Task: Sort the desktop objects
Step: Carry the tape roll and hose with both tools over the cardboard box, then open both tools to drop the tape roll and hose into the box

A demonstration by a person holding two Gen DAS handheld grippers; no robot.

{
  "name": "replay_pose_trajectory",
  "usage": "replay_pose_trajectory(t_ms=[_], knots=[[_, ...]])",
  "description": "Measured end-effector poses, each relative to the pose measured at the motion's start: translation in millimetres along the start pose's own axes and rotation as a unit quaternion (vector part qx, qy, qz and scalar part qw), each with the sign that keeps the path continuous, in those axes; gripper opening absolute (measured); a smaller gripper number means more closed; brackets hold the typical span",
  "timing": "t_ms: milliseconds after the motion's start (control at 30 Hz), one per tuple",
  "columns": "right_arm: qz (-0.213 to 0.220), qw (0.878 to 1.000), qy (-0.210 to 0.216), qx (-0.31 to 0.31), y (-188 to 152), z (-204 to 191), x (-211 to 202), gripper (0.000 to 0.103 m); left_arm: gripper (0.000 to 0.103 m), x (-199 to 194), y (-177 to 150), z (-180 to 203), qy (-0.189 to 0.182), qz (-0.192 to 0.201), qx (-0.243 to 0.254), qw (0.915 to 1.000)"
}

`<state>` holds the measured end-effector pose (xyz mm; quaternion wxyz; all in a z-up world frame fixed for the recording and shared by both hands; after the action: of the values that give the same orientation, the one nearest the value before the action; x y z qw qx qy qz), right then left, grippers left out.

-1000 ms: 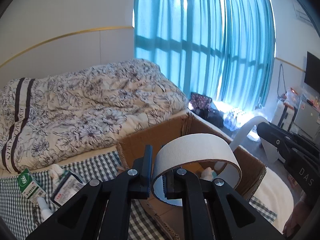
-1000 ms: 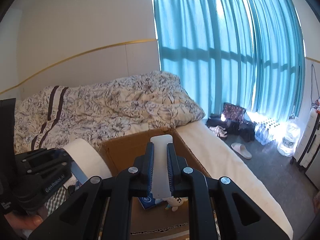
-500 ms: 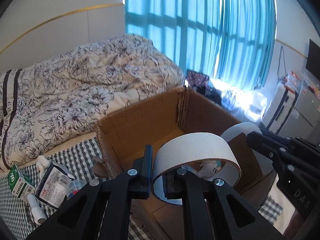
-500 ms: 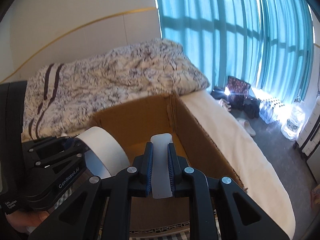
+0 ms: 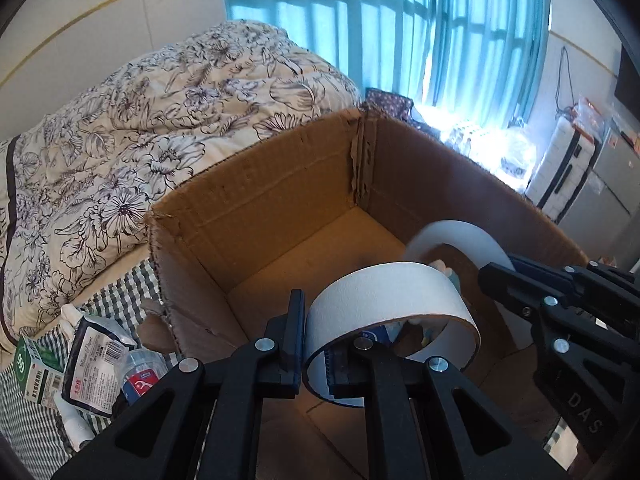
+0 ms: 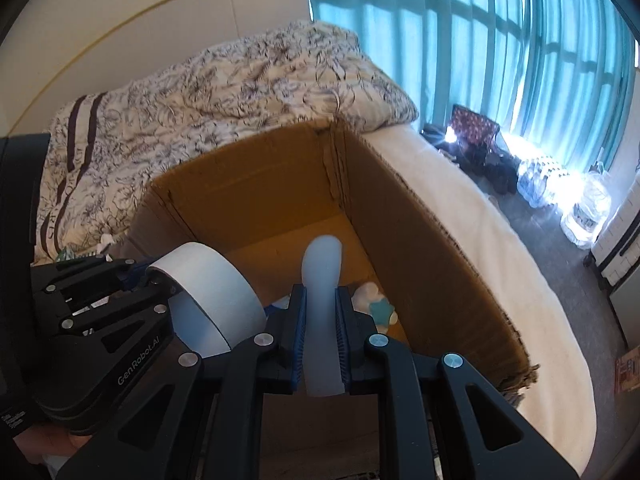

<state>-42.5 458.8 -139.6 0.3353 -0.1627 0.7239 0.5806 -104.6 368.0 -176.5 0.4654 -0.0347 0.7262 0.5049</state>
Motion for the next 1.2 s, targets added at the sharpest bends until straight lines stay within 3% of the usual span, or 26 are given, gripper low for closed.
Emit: replay_pose_trajectory(t_ms=[267, 400, 433, 533, 567, 633, 833, 1200], knots=[[-0.023, 1.0, -0.008, -0.001, -7, 2, 7, 0.019, 0.009, 8, -5, 6, -0.005, -0.018, 0.013, 0.9997], [-0.005, 1.0, -0.018, 0.001, -2, 4, -1, 0.021, 0.019, 3, -3, 3, 0.007, -0.01, 0.01, 0.9999], [0.001, 1.0, -0.018, 0.001, 0, 4, -3, 0.026, 0.023, 1, -2, 2, 0.009, -0.006, 0.007, 0.9999], [0.022, 0.999, -0.024, 0.007, 7, 6, -10, 0.063, 0.043, -7, 3, -3, 0.019, 0.006, 0.0, 0.9998], [0.031, 0.999, -0.024, 0.009, 10, 6, -13, 0.066, 0.047, -9, 4, -5, 0.019, 0.01, -0.001, 0.9998], [0.043, 0.999, -0.021, 0.01, 14, 5, -18, 0.066, 0.048, -14, 7, -7, 0.021, 0.016, 0.0, 0.9997], [0.085, 0.996, -0.028, 0.008, 25, 1, -37, 0.07, 0.068, -23, 12, -8, 0.025, 0.02, 0.003, 0.9995], [0.122, 0.992, -0.023, 0.005, 37, -4, -58, 0.072, 0.069, -46, 16, -12, 0.03, 0.048, 0.005, 0.9984]])
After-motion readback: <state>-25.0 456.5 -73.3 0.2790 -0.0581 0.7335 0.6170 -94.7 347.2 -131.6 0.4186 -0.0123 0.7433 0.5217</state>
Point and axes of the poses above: each gripper's, at about its wrist camera, not at the fingertips, and x roughly the way its jaws point, z to its right, y to its top, the point moved 6 cm from there along x, roughly the way its jaws point, and after that the axes turned 6 degrees about z, right-handed, at the moved point
